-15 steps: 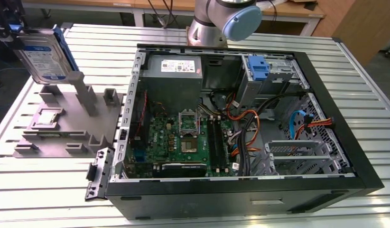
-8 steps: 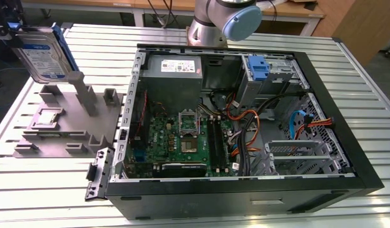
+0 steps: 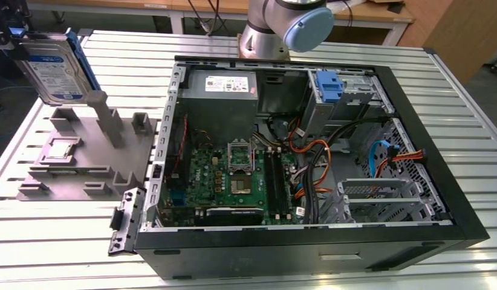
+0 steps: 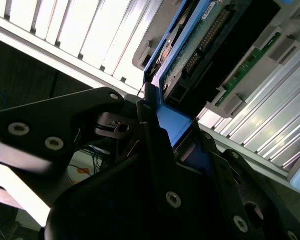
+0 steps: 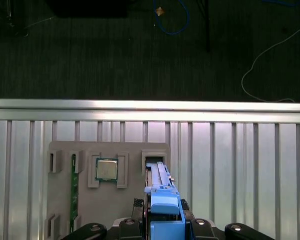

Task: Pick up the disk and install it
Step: 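Pick up the disk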

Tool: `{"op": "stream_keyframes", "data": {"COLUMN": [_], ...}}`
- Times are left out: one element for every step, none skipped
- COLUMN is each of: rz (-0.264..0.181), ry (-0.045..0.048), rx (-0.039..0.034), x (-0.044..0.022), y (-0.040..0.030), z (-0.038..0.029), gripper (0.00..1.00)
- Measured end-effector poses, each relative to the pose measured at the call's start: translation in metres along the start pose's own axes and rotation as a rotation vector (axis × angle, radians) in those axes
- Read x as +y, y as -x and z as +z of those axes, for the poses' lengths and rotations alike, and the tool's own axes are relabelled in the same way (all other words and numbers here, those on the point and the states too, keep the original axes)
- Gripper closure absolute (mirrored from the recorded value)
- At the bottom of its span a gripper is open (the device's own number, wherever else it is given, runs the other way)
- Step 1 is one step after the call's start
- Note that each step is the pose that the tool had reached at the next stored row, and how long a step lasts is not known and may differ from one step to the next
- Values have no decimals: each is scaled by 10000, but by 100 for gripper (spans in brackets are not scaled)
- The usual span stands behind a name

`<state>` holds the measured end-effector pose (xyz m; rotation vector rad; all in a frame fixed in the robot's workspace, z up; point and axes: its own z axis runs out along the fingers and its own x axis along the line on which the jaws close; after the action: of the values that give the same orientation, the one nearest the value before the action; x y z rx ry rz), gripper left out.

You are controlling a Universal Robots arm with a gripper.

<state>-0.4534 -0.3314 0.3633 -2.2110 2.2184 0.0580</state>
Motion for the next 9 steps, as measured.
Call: {"op": "stream_keyframes", "data": {"rz": [0, 0, 0, 0, 0, 0, 0, 0, 0], "ry": [1, 2, 2, 1, 0, -1, -1, -1, 0], "rx": [0, 1, 1, 0, 0, 0, 0, 0, 0], "x": [0, 0, 0, 0, 1, 1, 1, 1, 1], "y": [0, 0, 1, 1, 1, 1, 1, 1, 1], "z": [-3, -7, -14, -19, -24, -27, -30, -34, -38], "gripper": [63, 63, 63, 63, 63, 63, 63, 63, 63]}}
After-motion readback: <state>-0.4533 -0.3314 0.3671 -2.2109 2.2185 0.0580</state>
